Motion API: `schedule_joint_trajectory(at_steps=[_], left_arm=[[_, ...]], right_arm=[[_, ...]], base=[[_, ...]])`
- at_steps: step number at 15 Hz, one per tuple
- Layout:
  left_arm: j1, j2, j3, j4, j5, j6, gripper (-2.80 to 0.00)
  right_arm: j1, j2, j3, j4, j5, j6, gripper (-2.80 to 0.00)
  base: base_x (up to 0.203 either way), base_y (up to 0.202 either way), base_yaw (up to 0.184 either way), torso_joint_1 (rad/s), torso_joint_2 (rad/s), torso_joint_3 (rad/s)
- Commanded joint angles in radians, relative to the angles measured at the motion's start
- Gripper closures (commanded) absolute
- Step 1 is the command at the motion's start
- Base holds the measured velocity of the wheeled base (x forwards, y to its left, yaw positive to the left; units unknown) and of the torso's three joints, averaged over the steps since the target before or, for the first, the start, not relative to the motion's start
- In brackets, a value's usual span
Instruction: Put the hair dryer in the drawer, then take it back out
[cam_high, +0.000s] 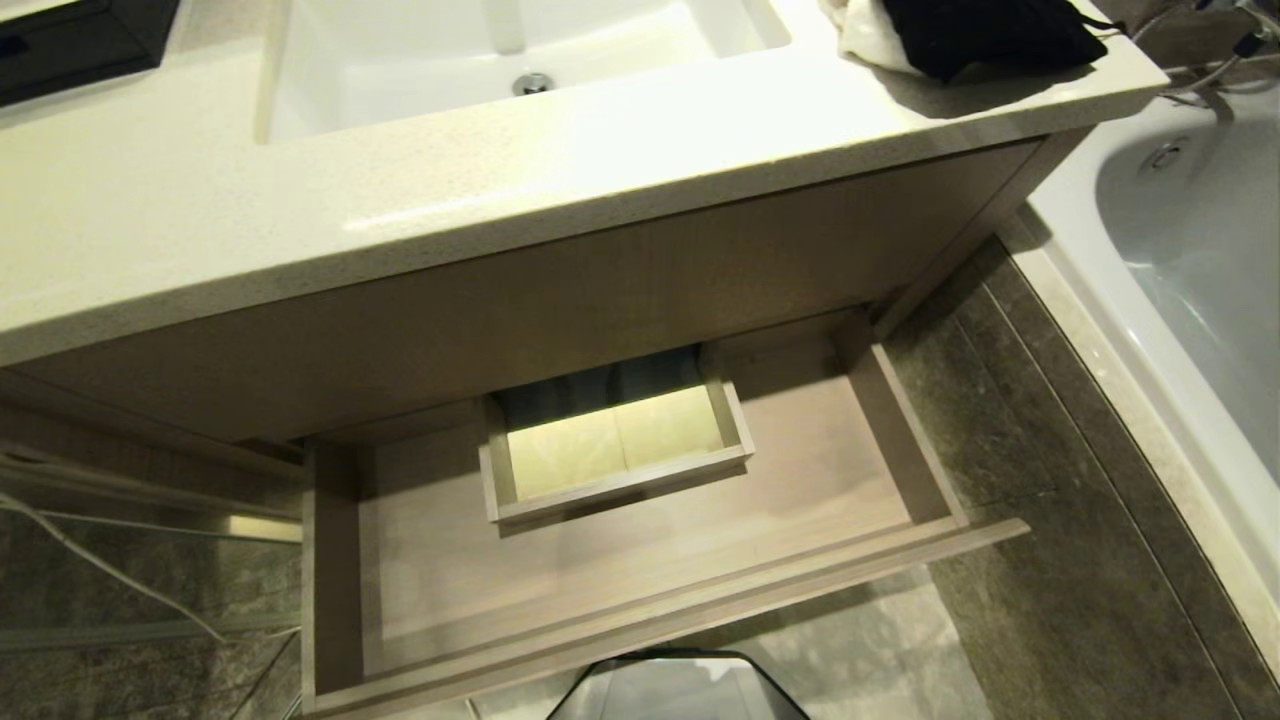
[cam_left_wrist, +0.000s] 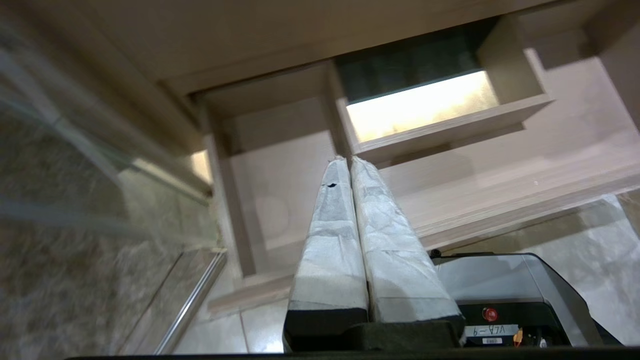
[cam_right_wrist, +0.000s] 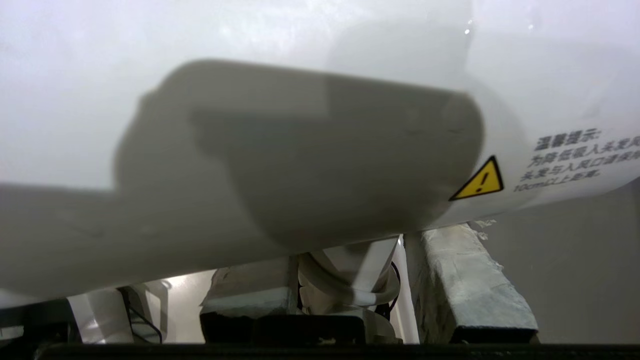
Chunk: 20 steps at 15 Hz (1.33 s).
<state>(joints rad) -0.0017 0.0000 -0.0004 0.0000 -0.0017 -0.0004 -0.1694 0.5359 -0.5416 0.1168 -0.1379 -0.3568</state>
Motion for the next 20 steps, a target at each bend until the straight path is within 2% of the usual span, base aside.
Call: schedule_joint_trajectory(at_steps=[1,11,20], left_arm=[[0.0,0.0,0.002,0.0,0.0,-0.001,0.0],[0.0,0.0,0.002,0.0,0.0,0.0,0.0],[0.0,0.0,0.002,0.0,0.0,-0.001,0.0]], right_arm=[[-0.001,-0.001,0.003,0.001,0.0,-0.002,0.0],[-0.001,-0.014,0.012,-0.011,-0.005,-0.002,0.0],[-0.001,-0.017,0.022,-0.003,-0.003,-0.004,0.0]], base=[[0.0,0.001,-0.102,0.007,0.0,0.002],[0.0,0.0,0.0,0.0,0.0,0.0],[0.002,-0.006,0.16,0.002,0.0,0.002]])
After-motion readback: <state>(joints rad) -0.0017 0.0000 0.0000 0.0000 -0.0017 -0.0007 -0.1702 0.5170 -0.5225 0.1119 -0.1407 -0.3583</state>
